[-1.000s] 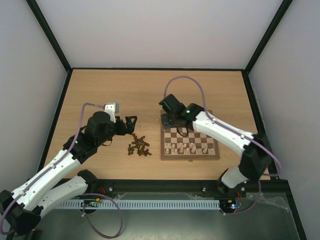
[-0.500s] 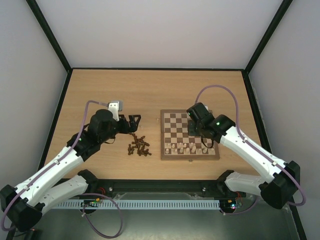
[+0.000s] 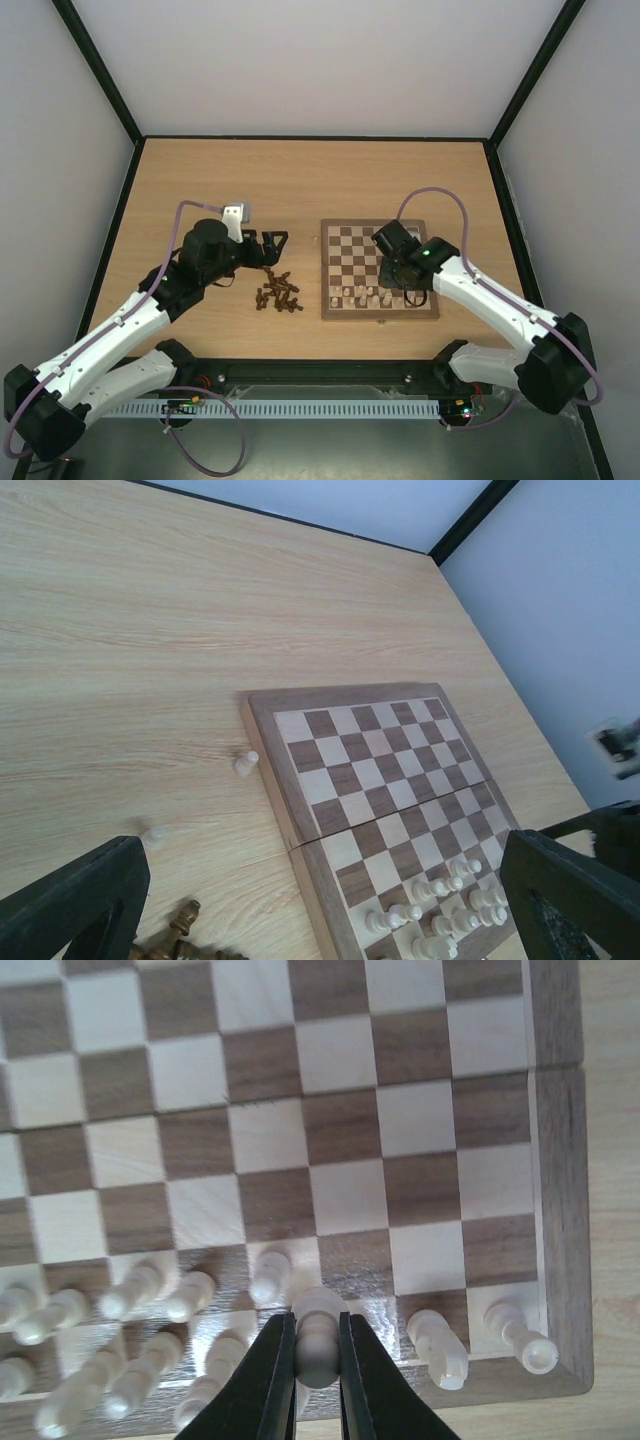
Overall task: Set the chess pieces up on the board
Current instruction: Place the chess piece on the chessboard, then pick up the chess piece at the center of the board.
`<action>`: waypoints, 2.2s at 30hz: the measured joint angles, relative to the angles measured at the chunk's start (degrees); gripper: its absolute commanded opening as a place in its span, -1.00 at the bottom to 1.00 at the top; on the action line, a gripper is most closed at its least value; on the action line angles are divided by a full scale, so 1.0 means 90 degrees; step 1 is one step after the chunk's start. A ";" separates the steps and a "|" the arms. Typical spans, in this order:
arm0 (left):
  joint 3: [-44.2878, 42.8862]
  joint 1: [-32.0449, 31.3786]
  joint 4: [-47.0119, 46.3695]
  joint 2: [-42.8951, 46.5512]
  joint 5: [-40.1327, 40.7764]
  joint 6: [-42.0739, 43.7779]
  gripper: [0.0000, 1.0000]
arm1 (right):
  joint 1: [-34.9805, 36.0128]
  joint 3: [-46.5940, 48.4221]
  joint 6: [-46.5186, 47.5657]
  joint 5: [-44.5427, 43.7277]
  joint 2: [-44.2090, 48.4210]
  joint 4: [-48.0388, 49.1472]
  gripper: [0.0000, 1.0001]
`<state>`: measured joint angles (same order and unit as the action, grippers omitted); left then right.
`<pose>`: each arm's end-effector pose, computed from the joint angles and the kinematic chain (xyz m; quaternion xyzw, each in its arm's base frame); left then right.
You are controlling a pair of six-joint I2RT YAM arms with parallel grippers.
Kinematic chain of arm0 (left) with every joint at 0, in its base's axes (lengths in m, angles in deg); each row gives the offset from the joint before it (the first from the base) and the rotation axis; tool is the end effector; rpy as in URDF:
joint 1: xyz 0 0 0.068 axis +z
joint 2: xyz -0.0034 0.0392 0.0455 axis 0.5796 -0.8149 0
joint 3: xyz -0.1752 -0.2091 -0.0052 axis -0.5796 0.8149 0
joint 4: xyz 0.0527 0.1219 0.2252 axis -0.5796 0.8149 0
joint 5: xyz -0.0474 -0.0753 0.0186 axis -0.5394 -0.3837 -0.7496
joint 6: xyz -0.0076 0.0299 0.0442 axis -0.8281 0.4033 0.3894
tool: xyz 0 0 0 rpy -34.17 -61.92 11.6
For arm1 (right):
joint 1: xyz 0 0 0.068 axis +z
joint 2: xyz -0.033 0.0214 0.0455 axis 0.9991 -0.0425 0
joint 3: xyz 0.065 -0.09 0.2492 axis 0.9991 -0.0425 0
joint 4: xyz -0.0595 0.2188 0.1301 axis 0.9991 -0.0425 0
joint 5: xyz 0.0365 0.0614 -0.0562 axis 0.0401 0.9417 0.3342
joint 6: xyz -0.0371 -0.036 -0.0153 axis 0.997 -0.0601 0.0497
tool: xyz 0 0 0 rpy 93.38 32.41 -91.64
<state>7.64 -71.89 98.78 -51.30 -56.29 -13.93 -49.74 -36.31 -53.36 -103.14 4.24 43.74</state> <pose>0.1647 -0.1235 0.2992 0.0380 0.8140 -0.3428 0.4673 0.1821 0.1288 0.2586 0.0597 0.9525 0.0630 0.2919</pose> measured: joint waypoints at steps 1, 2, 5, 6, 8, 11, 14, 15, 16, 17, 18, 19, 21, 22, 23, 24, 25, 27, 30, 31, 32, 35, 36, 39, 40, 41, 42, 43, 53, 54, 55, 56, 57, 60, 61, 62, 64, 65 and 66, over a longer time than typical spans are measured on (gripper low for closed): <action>0.0007 0.0000 -0.0032 -0.0010 -0.0046 -0.0002 0.99 | 0.0000 -0.0090 -0.0061 0.0022 -0.0095 0.0019 -0.88; 0.0019 0.0000 -0.0051 -0.0015 -0.0085 -0.0002 0.99 | 0.0000 -0.0163 -0.0114 0.0036 -0.0194 0.0022 -0.88; 0.0032 0.0000 -0.0058 -0.0019 -0.0187 -0.0002 0.99 | 0.0000 -0.0257 -0.0272 0.0017 -0.0355 0.0027 -0.88; 0.0032 0.0000 -0.0078 -0.0019 -0.0231 -0.0002 0.99 | 0.0000 -0.0274 -0.0323 0.0007 -0.0364 0.0034 -0.88; 0.0034 0.0000 -0.0095 -0.0019 -0.0270 -0.0002 0.99 | 0.0000 -0.0325 -0.0437 0.0000 -0.0364 0.0092 -0.87; 0.0036 0.0000 -0.0126 -0.0019 -0.0338 -0.0002 0.99 | 0.0000 -0.0440 -0.0573 -0.0032 -0.0425 0.0175 -0.84; 0.0039 0.0000 -0.0151 -0.0019 -0.0391 -0.0002 0.99 | 0.0000 -0.0503 -0.0682 -0.0109 -0.0551 0.0243 -0.82; 0.0044 0.0000 -0.0163 -0.0019 -0.0406 -0.0002 0.99 | 0.0000 -0.0522 -0.0712 -0.0131 -0.0583 0.0270 -0.83; 0.0049 0.0000 -0.0170 -0.0019 -0.0413 -0.0002 0.99 | 0.0000 -0.0544 -0.0746 -0.0158 -0.0614 0.0306 -0.82; 0.0061 0.0000 -0.0177 -0.0019 -0.0423 -0.0002 0.99 | 0.0000 -0.0568 -0.0772 -0.0182 -0.0639 0.0350 -0.82; 0.0066 0.0000 -0.0177 -0.0019 -0.0432 -0.0002 0.99 | 0.0000 -0.0597 -0.0792 -0.0199 -0.0665 0.0391 -0.82; 0.0068 0.0000 -0.0175 -0.0019 -0.0437 -0.0002 0.99 | 0.0000 -0.0641 -0.0811 -0.0209 -0.0699 0.0452 -0.82; 0.0068 0.0000 -0.0180 -0.0019 -0.0447 -0.0002 0.99 | 0.0000 -0.0736 -0.0840 -0.0216 -0.0801 0.0571 -0.82; 0.0068 0.0000 -0.0177 -0.0019 -0.0454 -0.0002 0.99 | 0.0000 -0.0775 -0.0845 -0.0219 -0.0862 0.0622 -0.82; 0.0068 0.0000 -0.0177 -0.0019 -0.0457 -0.0002 0.99 | 0.0000 -0.0811 -0.0845 -0.0219 -0.0928 0.0663 -0.82; 0.0068 0.0000 -0.0177 -0.0017 -0.0457 -0.0002 0.99 | 0.0000 -0.0848 -0.0845 -0.0219 -0.0998 0.0712 -0.82; 0.0068 0.0000 -0.0177 -0.0017 -0.0457 -0.0002 0.99 | 0.0000 -0.0877 -0.0845 -0.0221 -0.1059 0.0760 -0.82; 0.0068 0.0000 -0.0175 -0.0017 -0.0457 -0.0002 0.99 | 0.0000 -0.0903 -0.0845 -0.0240 -0.1122 0.0809 -0.81; 0.0068 0.0000 -0.0175 -0.0017 -0.0457 -0.0002 0.99 | -0.0007 -0.0916 -0.0843 -0.0265 -0.1127 0.0903 -0.76; 0.0068 0.0000 -0.0175 -0.0017 -0.0454 -0.0002 0.99 | -0.0012 -0.0918 -0.0843 -0.0272 -0.1127 0.0918 -0.72; 0.0068 0.0000 -0.0175 -0.0017 -0.0454 -0.0002 0.99 | -0.0022 -0.0918 -0.0835 -0.0274 -0.1127 0.0935 -0.69; 0.0068 0.0000 -0.0175 -0.0017 -0.0454 -0.0002 0.99 | -0.0053 -0.0954 -0.0821 -0.0267 -0.1129 0.1025 -0.55; 0.0068 0.0000 -0.0175 -0.0017 -0.0454 -0.0002 0.99 | -0.0061 -0.0974 -0.0797 -0.0257 -0.1134 0.1056 -0.53; 0.0068 0.0000 -0.0175 -0.0017 -0.0454 -0.0002 0.99 | -0.0075 -0.0993 -0.0792 -0.0245 -0.1129 0.1064 -0.47; 0.0068 0.0000 -0.0175 -0.0017 -0.0454 -0.0002 0.99 | -0.0075 -0.0993 -0.0794 -0.0240 -0.1120 0.1066 -0.46; 0.0068 0.0000 -0.0175 -0.0017 -0.0454 -0.0002 0.99 | -0.0078 -0.0993 -0.0794 -0.0240 -0.1103 0.1061 -0.46; 0.0068 0.0000 -0.0175 -0.0017 -0.0454 -0.0002 0.99 | -0.0078 -0.0988 -0.0787 -0.0238 -0.1073 0.1049 -0.46; 0.0068 0.0000 -0.0175 -0.0019 -0.0454 -0.0002 0.99 | -0.0078 -0.0979 -0.0787 -0.0240 -0.1042 0.1037 -0.45; 0.0068 0.0000 -0.0168 -0.0019 -0.0437 0.0000 0.99 | -0.0078 -0.0202 -0.0682 -0.0393 -0.0614 0.0641 0.44; 0.0068 0.0000 -0.0163 -0.0019 -0.0425 0.0000 0.99 | -0.0078 -0.0056 -0.0583 -0.0408 -0.0614 0.0639 0.60; 0.0068 0.0000 -0.0158 -0.0015 -0.0408 0.0002 0.99 | -0.0078 0.0049 -0.0559 -0.0408 -0.0614 0.0653 0.78; 0.0068 0.0000 -0.0143 -0.0005 -0.0398 0.0002 0.99 | -0.0078 0.0153 -0.0478 -0.0393 -0.0614 0.0680 0.98; 0.0068 0.0000 -0.0126 0.0024 -0.0372 0.0002 0.99 | -0.0078 0.0250 -0.0415 -0.0372 -0.0624 0.0726 0.97; 0.0068 0.0000 -0.0080 0.0202 -0.0274 0.0002 0.99 | -0.0078 0.0619 -0.0134 -0.0189 -0.0809 0.0855 0.97; 0.0068 0.0000 -0.0078 0.0253 -0.0248 0.0002 0.99 | -0.0078 0.0772 -0.0046 -0.0078 -0.0925 0.0930 0.97; 0.0066 0.0000 -0.0075 0.0284 -0.0228 0.0000 0.99 | -0.0078 0.0930 0.0041 0.0034 -0.1061 0.1020 0.97; 0.0053 0.0000 -0.0032 0.0296 -0.0189 0.0002 0.99 | -0.0075 0.1294 0.0211 0.0299 -0.1399 0.1231 0.97; 0.0051 0.0000 0.0015 0.0294 -0.0165 0.0002 0.99 | -0.0068 0.1462 0.0306 0.0415 -0.1581 0.1345 0.97; 0.0049 0.0000 0.0068 0.0296 -0.0136 0.0002 0.99 | -0.0053 0.1603 0.0364 0.0512 -0.1734 0.1421 0.97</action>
<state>8.08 -71.89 99.39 -48.63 -57.51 -13.90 -50.22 -21.89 -50.08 -98.53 -11.37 56.53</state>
